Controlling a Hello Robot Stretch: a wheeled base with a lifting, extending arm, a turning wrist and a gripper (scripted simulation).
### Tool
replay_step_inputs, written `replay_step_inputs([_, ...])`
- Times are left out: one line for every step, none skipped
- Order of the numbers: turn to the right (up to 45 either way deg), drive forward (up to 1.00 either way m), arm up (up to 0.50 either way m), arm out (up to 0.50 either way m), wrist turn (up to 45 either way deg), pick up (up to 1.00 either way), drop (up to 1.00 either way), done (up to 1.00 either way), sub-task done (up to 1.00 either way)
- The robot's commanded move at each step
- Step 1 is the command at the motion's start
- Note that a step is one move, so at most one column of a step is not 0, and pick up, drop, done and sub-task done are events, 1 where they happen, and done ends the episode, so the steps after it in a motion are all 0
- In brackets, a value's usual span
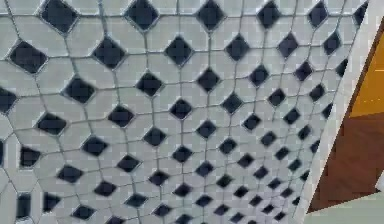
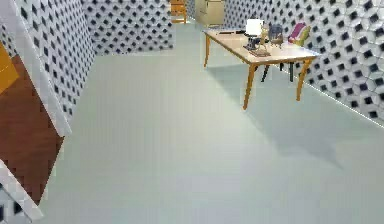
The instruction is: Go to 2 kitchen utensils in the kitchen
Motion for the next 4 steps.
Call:
replay_step_inputs([45.0, 0.00, 0.00, 0.00, 0.0, 0.00, 0.00, 0.00, 0.00])
replay_step_inputs([9.0, 0.00, 0.00, 0.00, 0.0, 0.00, 0.00, 0.00, 0.00])
replay_step_inputs([0.0, 1.00, 0.00, 0.00, 0.0, 0.00, 0.00, 0.00, 0.00])
replay_step_inputs([0.0, 0.35, 0.00, 0.00, 0.0, 0.00, 0.00, 0.00, 0.00])
